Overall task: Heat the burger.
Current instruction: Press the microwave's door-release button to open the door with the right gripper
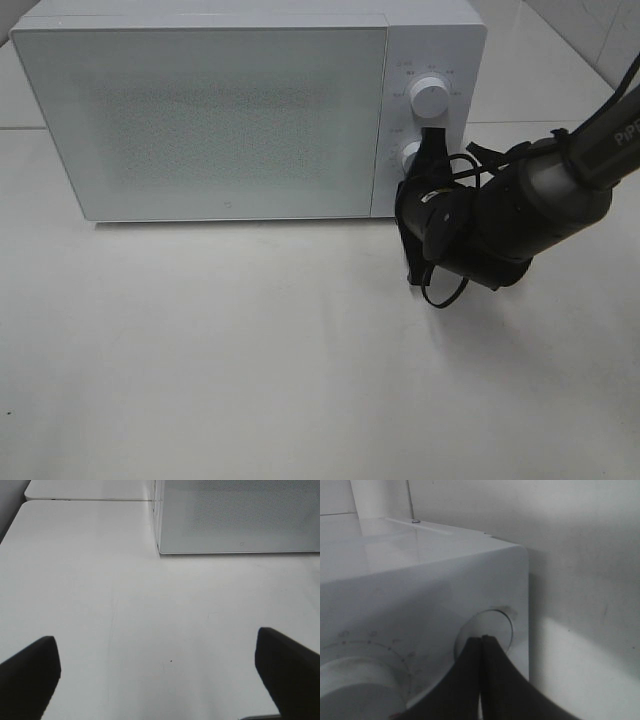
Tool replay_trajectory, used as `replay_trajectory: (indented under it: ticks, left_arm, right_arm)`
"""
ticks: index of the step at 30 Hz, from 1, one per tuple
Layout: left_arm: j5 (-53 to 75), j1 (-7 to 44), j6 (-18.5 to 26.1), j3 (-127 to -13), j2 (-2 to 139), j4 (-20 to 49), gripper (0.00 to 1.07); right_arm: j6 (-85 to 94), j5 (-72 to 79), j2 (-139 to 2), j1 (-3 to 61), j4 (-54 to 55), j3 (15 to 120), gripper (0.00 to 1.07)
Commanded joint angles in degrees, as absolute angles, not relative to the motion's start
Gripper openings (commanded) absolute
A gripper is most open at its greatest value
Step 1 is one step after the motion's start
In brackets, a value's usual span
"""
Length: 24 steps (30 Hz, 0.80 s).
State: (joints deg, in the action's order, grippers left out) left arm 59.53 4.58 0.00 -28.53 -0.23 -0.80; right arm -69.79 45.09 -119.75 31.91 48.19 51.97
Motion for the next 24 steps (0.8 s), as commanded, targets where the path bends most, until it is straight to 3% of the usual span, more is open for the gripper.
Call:
replay_trajectory:
  ticks: [1, 13, 24]
  left_arm:
    - [59.4, 4.5, 0.0, -28.4, -1.4, -0.5, 0.98]
    - [59.4, 4.5, 0.0, -28.4, -1.4, -0.5, 0.98]
    - [59.4, 4.5, 0.0, -28.4, -1.4, -0.5, 0.98]
  right_arm:
    - [-68.8, 47.6, -119.5, 31.4, 47.6, 52.9, 0.00]
    - [-69.3, 49.2, -122.2, 31.4, 46.6, 55.3, 0.00]
    - [-67.8, 60.6, -123.4, 31.4, 46.4, 57.5, 0.00]
